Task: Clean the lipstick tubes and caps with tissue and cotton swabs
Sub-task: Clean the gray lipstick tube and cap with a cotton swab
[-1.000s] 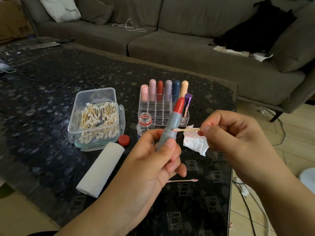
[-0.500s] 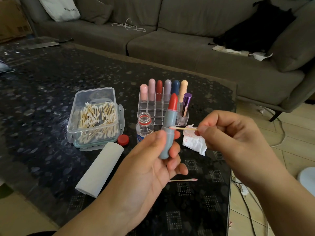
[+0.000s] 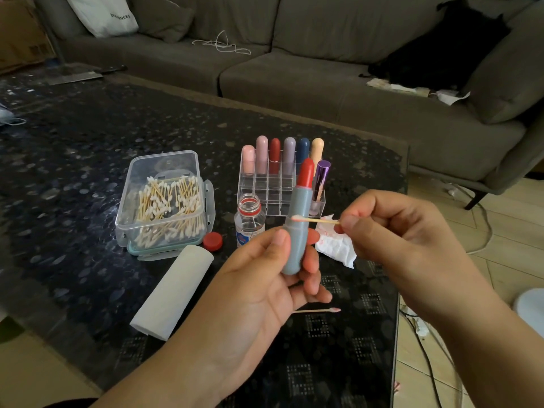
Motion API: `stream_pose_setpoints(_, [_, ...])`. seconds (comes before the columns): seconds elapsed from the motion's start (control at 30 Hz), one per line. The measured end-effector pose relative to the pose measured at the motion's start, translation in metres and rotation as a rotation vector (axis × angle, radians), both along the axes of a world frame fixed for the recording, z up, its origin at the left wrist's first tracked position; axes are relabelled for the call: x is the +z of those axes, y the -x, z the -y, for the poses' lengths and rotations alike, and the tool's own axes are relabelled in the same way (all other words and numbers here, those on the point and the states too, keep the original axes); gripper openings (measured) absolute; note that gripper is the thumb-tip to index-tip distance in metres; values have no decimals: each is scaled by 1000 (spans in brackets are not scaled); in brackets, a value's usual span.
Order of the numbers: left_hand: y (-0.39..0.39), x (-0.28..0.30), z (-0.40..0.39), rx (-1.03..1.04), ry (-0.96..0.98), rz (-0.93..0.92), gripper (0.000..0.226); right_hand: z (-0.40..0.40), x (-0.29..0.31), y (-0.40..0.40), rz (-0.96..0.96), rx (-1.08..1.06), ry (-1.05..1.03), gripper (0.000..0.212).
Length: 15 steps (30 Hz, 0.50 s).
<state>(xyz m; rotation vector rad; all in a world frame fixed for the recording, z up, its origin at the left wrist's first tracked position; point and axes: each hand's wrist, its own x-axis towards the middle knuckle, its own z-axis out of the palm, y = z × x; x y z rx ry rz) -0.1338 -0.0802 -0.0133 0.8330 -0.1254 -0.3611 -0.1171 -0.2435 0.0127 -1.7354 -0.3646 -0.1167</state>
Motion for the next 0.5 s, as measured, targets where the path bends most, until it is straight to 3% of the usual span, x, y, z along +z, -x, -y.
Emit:
stream_pose_setpoints(0.3, [-3, -1, -2, -32, 78, -39, 33, 1, 1, 1, 27, -20, 13, 23])
stream_pose_setpoints(0.5, [-2, -3, -2, -12, 77, -57, 30, 0, 5, 4, 38, -27, 67, 13])
